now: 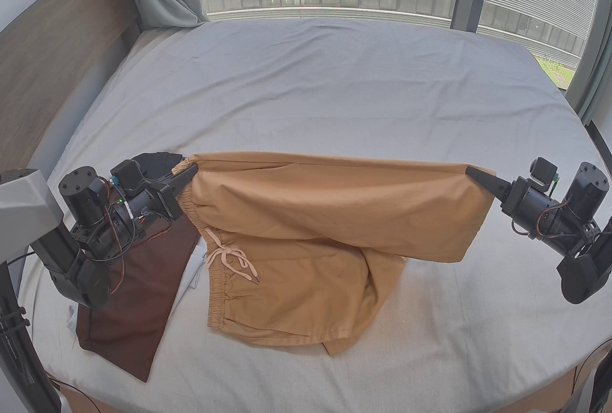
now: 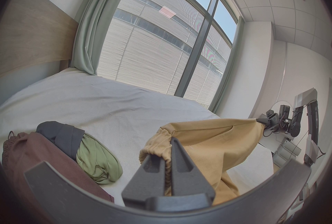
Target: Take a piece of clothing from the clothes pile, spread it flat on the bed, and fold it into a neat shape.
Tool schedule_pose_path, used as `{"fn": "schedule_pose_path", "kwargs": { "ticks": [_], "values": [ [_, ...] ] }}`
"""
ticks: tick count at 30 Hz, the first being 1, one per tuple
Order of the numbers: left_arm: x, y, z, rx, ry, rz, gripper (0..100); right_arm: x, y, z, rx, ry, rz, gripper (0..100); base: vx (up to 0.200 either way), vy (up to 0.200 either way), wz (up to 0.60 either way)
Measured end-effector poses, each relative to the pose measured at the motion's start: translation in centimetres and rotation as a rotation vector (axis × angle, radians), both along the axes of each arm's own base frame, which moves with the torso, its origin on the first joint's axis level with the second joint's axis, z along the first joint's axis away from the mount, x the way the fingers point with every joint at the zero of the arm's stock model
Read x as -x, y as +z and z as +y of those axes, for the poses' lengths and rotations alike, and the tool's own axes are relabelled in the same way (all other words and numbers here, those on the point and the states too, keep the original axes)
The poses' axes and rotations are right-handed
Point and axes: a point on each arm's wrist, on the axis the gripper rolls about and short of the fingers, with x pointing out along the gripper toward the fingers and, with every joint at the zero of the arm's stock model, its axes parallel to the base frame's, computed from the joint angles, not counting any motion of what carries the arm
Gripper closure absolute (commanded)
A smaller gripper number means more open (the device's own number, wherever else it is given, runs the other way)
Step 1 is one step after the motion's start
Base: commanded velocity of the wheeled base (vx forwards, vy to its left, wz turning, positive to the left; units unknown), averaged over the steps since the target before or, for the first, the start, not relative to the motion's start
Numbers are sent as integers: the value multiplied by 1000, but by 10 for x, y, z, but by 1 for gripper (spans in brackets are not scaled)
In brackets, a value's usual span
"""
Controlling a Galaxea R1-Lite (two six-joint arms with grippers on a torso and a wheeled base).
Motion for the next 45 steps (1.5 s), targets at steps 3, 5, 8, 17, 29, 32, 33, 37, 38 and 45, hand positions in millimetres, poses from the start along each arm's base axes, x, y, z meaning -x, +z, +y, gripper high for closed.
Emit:
{"fn": "schedule_pose_path", "kwargs": {
  "ticks": [3, 5, 8, 17, 29, 32, 33, 37, 38, 45],
  "values": [
    [0, 0, 1, 1, 2, 2, 100, 0, 0, 1, 1, 3, 0, 100, 0, 0, 0],
    [1, 1, 1, 2, 4, 1, 100, 0, 0, 2, 13, 4, -12, 100, 0, 0, 0],
    [2, 0, 1, 2, 5, 6, 100, -2, 1, 3, 27, 5, -32, 100, 0, 0, 0],
    [2, 1, 5, 6, 15, 5, 100, -18, 7, 3, 27, -3, -77, 100, 0, 0, 0],
    [-6, 5, 5, 94, 14, 27, 100, -46, 0, 3, 26, -7, -96, 100, 0, 0, 0],
    [-8, 4, 4, 100, 20, 31, 100, -56, -2, 5, 25, -7, -104, 100, 0, 0, 0],
    [-8, 3, 4, 100, 21, 34, 100, -58, -3, 5, 25, -7, -107, 100, 0, 0, 0],
    [-14, -1, 3, 103, 29, 35, 100, -70, -6, 6, 23, -8, -119, 100, 0, 0, 0],
    [-16, -2, 4, 105, 33, 35, 100, -73, -6, 6, 23, -8, -121, 100, 0, 0, 0],
    [-29, -5, 3, 147, 65, 35, 100, -88, -14, 7, 22, -8, -125, 100, 0, 0, 0]
  ]
}}
